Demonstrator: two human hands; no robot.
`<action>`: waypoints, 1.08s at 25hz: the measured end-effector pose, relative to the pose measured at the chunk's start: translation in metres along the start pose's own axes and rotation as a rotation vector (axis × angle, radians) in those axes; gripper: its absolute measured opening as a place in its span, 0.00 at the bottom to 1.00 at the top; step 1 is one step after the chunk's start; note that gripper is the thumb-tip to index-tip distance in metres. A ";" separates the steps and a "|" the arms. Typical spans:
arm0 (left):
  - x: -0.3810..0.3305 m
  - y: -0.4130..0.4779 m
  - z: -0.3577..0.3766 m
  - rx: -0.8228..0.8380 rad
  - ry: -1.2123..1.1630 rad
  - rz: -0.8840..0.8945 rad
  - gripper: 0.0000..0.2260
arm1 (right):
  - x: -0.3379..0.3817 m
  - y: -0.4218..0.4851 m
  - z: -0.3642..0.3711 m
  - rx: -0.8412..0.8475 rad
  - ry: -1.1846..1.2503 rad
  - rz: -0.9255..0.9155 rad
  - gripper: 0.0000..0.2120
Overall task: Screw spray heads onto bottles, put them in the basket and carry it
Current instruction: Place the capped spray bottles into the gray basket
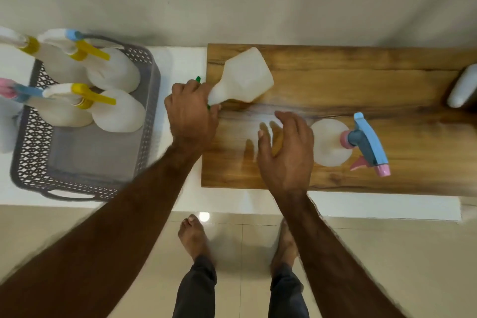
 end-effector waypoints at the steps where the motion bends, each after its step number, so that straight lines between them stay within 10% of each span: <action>1: -0.004 -0.002 -0.006 -0.048 0.029 0.083 0.18 | 0.006 0.003 -0.006 -0.033 0.010 -0.012 0.22; 13: -0.019 -0.042 -0.133 -0.529 0.073 0.737 0.13 | 0.091 0.036 -0.049 0.673 -0.083 -0.004 0.49; 16: -0.006 -0.098 -0.169 -0.541 -0.245 0.470 0.07 | 0.124 0.012 -0.036 0.504 0.045 -0.030 0.46; 21: 0.065 -0.185 -0.152 -0.286 -0.846 -0.399 0.24 | 0.176 -0.073 0.025 0.306 0.172 -0.127 0.45; 27: 0.150 -0.185 -0.152 -0.359 -0.909 -0.574 0.29 | 0.221 -0.140 0.108 0.397 0.107 -0.363 0.37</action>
Point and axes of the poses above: each hand's wrist, its own y-axis towards the middle knuckle, its own z-axis out of the palm, x = y × z, the point moved 2 cm from there along y, towards the middle knuckle, and after that the axes turned 7 degrees about z, right-handed, at the moved point
